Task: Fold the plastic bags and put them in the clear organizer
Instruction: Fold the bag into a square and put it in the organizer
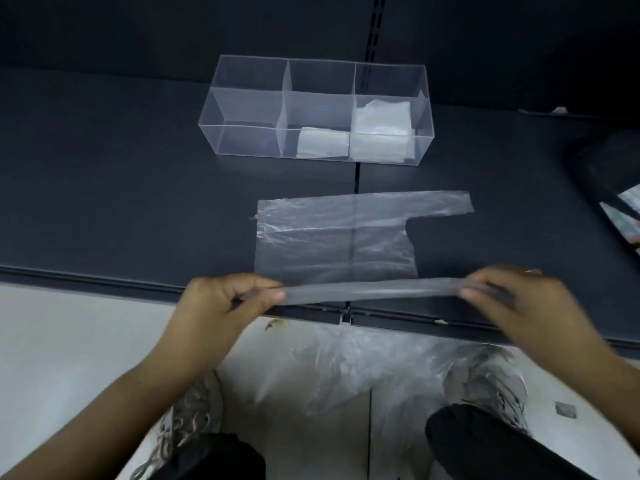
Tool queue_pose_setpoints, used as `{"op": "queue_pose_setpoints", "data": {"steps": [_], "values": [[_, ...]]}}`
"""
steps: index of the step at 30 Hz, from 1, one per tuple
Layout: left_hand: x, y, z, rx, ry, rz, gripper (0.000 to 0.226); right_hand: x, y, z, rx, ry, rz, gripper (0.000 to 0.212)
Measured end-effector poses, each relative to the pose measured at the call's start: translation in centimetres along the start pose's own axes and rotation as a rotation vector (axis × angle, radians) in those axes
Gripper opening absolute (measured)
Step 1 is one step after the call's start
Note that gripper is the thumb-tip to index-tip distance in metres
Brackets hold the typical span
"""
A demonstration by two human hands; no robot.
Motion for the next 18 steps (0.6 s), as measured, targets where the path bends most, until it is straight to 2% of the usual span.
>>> {"op": "queue_pose_setpoints", "data": {"steps": [2, 3, 6, 9, 12, 15, 18], "values": [[-0.3, -0.2, 0.1, -0.045, -0.127, 0.073, 0.015, -1.4, 2.5, -0.3, 0.120, -0.111, -0.089, 0.013], [-0.3, -0.3, 0.1, -0.053, -0.192, 0.099, 0.015, -2.0, 3.2, -0.4, 0.115, -0.140, -0.122, 0.020], [-0.5, -0.9, 0.1, -0.109, -0.295, 0.166, 0.014, -3.5, 4.4, -1.0, 0.154, -0.178, -0.261, 0.021], [-1.3, -2.3, -0.7, -0.199, -0.208, 0.227, 0.011, -2.9, 5.0, -2.6, 0.201, -0.234, -0.344, 0.031], [-1.9, -4.4, -2.2, -0.279, -0.034, 0.234, 0.008, -1.2, 4.8, -5.7, 0.235, -0.178, -0.434, 0.025], [-2.8, -6.3, -4.4, -0.276, 0.135, 0.019, 0.020, 0.7, 4.4, -9.1, 0.317, -0.064, -0.476, 0.010], [-2.7, -7.1, -6.2, -0.248, 0.154, -0.274, 0.023, 1.8, 4.4, -11.3, 0.366, 0.023, -0.391, 0.010]]}}
Point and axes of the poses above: each hand's wrist, its own z-axis away from the middle knuckle, its own x-axis out of the palm, y = z × x, the point moved 7 cm from there along -z, towards the middle knuckle, and after that the axes turned 13 degrees about x, right-handed, at the moved point
